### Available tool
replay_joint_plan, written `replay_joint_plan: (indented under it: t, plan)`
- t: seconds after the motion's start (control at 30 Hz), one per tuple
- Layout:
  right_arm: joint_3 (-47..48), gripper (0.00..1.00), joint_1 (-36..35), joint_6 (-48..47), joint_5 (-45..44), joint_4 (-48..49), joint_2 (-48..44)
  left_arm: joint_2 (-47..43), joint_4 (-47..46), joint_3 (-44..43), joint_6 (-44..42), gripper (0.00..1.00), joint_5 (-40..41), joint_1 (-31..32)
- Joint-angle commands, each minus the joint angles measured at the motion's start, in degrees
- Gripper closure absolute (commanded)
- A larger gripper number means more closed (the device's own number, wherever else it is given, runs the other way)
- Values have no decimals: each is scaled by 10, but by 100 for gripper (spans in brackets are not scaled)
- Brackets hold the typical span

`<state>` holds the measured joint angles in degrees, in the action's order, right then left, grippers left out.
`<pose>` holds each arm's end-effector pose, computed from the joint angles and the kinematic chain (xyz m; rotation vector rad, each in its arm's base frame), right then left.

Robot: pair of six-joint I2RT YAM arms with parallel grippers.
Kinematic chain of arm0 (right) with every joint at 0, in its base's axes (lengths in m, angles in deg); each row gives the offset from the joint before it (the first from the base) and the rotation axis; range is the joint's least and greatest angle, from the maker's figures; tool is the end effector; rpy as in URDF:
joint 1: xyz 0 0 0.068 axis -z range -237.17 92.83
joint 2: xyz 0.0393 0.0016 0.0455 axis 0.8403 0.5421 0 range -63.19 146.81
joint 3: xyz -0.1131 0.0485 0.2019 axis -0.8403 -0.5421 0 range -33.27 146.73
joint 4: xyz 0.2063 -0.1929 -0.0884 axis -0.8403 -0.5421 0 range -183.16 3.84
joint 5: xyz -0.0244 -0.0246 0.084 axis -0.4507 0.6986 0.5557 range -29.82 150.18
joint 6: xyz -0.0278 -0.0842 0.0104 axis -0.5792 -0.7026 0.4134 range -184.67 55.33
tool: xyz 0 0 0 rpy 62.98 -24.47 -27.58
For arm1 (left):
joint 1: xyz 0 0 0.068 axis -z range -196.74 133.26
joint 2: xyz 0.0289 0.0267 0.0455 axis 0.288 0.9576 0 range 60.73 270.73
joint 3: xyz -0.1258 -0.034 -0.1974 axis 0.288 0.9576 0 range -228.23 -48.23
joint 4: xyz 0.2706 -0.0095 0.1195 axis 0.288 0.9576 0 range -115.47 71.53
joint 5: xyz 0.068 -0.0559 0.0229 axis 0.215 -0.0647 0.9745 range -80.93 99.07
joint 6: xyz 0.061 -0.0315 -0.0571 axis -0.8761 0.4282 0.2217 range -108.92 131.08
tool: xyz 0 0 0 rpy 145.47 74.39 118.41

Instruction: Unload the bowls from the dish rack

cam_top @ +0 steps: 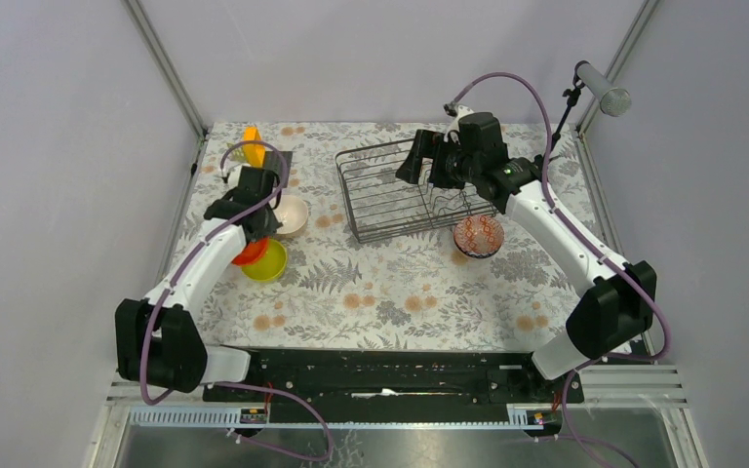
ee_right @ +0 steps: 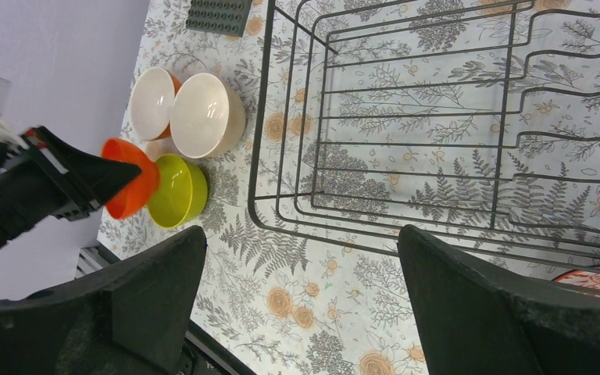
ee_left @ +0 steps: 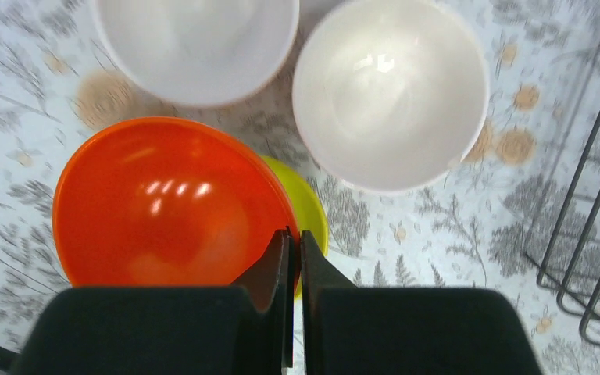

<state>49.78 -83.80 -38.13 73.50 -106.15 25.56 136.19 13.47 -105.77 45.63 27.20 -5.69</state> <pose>0.3828 0.2126 0.3058 -0.1557 2.0991 0.8099 0.3300 -0.0393 0.1777 -0.6228 2.4138 0.0791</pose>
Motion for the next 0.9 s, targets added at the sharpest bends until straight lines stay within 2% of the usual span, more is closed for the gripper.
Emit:
replay_joint_plan:
  t: [0.0,0.33,0.87]
  plan:
    - [7,0,-6,-15,-14,-4,-20,14,-17,-75,-52,100,105,1]
    - [45,0,-6,-36,-11,-36,-3,115,-55,-146,-125,100,150,-9]
    - [70,0,-6,-64,-19,-63,11,242,-115,-208,-143,100,94,-52]
